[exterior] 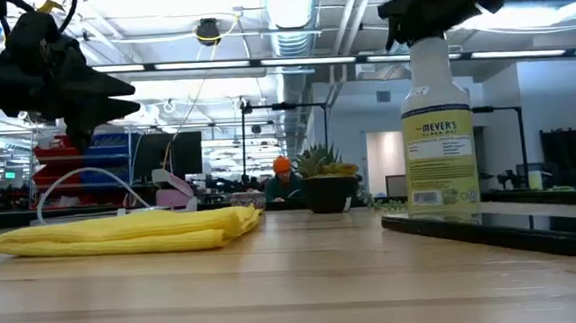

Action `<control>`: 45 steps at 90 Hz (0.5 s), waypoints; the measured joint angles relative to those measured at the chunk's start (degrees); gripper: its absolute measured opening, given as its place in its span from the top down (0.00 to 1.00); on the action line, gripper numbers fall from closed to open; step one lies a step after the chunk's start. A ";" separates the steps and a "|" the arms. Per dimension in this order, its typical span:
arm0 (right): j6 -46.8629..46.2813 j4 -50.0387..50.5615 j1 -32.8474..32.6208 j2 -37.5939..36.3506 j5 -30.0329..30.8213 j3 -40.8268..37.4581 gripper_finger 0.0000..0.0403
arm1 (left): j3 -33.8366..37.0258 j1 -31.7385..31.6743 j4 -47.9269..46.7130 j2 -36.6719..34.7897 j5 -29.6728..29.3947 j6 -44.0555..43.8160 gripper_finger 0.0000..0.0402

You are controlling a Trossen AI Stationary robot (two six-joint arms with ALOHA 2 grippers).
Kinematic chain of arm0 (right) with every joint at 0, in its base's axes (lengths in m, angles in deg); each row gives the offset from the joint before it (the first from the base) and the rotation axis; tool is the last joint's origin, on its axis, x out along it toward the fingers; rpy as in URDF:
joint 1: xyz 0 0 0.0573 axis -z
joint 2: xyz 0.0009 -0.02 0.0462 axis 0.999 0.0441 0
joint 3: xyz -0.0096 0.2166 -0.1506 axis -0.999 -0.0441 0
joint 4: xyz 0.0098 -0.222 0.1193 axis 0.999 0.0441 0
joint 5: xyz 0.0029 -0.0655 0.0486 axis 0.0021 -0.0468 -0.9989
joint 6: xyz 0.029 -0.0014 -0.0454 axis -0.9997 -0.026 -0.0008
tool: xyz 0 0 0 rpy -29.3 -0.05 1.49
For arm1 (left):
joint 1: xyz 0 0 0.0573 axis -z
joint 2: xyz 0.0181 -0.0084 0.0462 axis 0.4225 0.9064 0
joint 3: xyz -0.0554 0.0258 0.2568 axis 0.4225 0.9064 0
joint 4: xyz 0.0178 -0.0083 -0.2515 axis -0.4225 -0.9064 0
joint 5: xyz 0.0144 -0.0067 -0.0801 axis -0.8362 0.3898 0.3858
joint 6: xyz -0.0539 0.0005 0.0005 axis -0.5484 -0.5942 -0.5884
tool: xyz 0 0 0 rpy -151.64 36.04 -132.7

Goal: Apply microfiber cloth
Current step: Spray the front of the cellphone

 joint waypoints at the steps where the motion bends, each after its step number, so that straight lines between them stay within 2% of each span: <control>1: 0.28 0.14 0.01 -0.04 -0.04 0.29 0.72 | -0.01 -0.01 0.00 -0.01 0.00 0.00 0.67; 20: 3.67 -2.58 -0.75 -0.15 -0.64 7.37 0.72 | -0.01 -0.02 0.00 -0.02 0.00 0.00 0.67; 33: 7.77 -16.02 -2.14 -0.13 -5.67 8.45 0.72 | 0.00 -0.02 -0.06 -0.01 0.00 0.00 0.67; 45: 11.25 -28.11 -4.77 2.84 -10.87 8.49 0.72 | -0.02 -0.02 -0.07 0.00 0.03 0.00 0.67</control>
